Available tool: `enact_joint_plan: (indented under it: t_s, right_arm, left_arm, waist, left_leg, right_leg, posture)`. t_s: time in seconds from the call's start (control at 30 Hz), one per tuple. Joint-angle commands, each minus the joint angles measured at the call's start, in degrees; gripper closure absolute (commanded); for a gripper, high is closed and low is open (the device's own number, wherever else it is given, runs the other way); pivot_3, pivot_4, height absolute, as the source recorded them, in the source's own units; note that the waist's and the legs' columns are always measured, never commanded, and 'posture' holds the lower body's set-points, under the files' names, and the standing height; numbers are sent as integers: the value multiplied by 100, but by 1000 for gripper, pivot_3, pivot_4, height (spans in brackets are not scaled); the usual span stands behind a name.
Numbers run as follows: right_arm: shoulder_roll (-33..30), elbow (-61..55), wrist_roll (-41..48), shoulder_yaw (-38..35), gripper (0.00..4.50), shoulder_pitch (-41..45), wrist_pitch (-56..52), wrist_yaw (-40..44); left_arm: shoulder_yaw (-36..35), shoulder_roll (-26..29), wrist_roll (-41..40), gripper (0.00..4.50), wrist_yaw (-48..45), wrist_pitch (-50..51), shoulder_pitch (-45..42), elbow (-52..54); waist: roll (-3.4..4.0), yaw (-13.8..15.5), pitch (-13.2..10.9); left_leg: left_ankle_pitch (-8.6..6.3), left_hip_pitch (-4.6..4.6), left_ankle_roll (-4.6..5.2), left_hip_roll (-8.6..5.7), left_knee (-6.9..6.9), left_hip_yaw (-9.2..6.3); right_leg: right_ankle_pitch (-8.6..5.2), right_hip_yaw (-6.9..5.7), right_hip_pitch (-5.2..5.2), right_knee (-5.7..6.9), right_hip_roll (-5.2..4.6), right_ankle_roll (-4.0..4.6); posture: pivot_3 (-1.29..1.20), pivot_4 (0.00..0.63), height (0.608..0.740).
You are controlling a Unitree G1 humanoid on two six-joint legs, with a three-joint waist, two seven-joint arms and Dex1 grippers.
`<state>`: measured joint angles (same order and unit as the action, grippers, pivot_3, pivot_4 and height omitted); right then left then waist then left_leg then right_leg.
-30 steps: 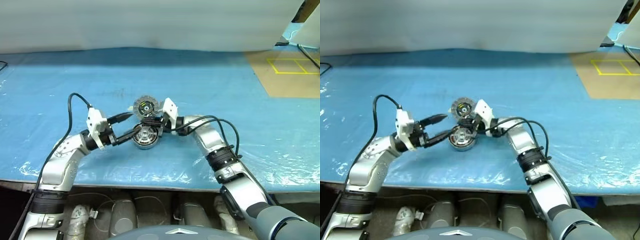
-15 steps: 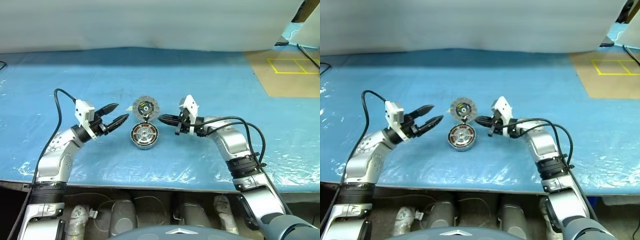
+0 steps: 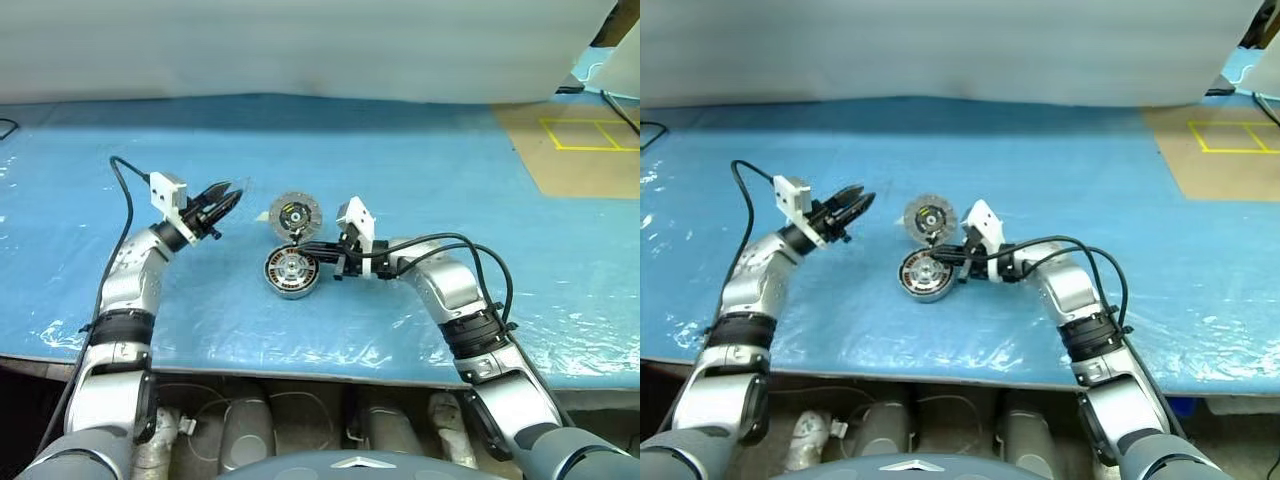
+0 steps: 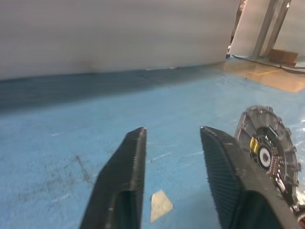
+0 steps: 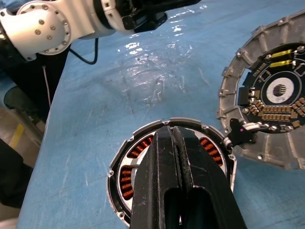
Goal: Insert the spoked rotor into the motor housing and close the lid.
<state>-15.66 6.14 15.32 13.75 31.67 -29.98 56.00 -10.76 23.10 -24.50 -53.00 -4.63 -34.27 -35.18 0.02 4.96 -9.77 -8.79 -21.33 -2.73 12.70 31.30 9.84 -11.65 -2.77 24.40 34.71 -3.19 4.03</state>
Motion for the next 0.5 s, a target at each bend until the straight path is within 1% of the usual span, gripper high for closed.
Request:
enact_joint_plan:
  t_s: [0.03,0.07,0.1,0.17,0.23,0.33,0.4,0.5]
  right_arm:
    - [-13,-101,3,-4,4500,82,99,-41]
    - [-17,-106,5,-8,4500,78,97,-42]
    - [-18,-117,2,-16,4500,69,78,-62]
    - [-30,-160,-3,-21,4500,46,33,-92]
    - [-65,-265,34,-22,4500,-7,-49,-92]
    - [-195,-561,312,-57,4500,-162,-479,63]
    - [-335,-777,429,-26,4500,-245,-705,172]
    - [-655,-1209,594,-25,4500,-345,-1019,350]
  left_arm:
    - [-26,-208,293,3972,282,-522,-574,-840]
    - [-42,-266,329,4299,308,-604,-699,-1050]
    - [50,-327,508,4462,324,-794,-859,-1392]
    - [190,-442,801,4462,379,-1025,-1172,-2020]
    - [235,-572,846,4462,76,-1068,-1396,-2395]
    - [272,-829,837,4462,-495,-636,-1770,-2956]
    - [297,-902,894,4462,-783,-412,-1936,-3216]
    - [406,-939,1124,4462,-959,-355,-2132,-3484]
  waist:
    - [0,44,0]
    - [-2,58,0]
    - [-2,64,0]
    - [-4,70,-1]
    - [-6,69,-1]
    - [-8,98,-3]
    - [-12,110,-5]
    - [-14,110,-6]
  left_leg:
    - [0,0,0,-1,0,0]
    - [0,0,0,-1,0,0]
    - [0,-1,0,-1,0,-1]
    - [1,-2,-1,-2,0,-2]
    - [2,-4,-2,-3,0,-2]
    - [4,-10,-6,-4,-1,-6]
    - [3,-15,-4,-4,0,-8]
    - [3,-16,-4,-4,0,-10]
  right_leg:
    - [0,0,0,0,-1,0]
    - [0,0,0,0,-1,-1]
    - [0,-1,0,0,-1,-1]
    - [0,-2,0,-1,-2,-2]
    - [1,-2,0,-3,-2,-4]
    - [-1,-7,0,-4,-2,-6]
    - [-1,-9,0,-5,-3,-6]
    - [-1,-11,0,-5,-4,-5]
  posture:
    - [0,150,740]
    - [0,150,740]
    - [0,150,740]
    - [0,150,740]
    - [0,150,740]
    - [0,150,740]
    - [0,150,740]
    - [0,150,740]
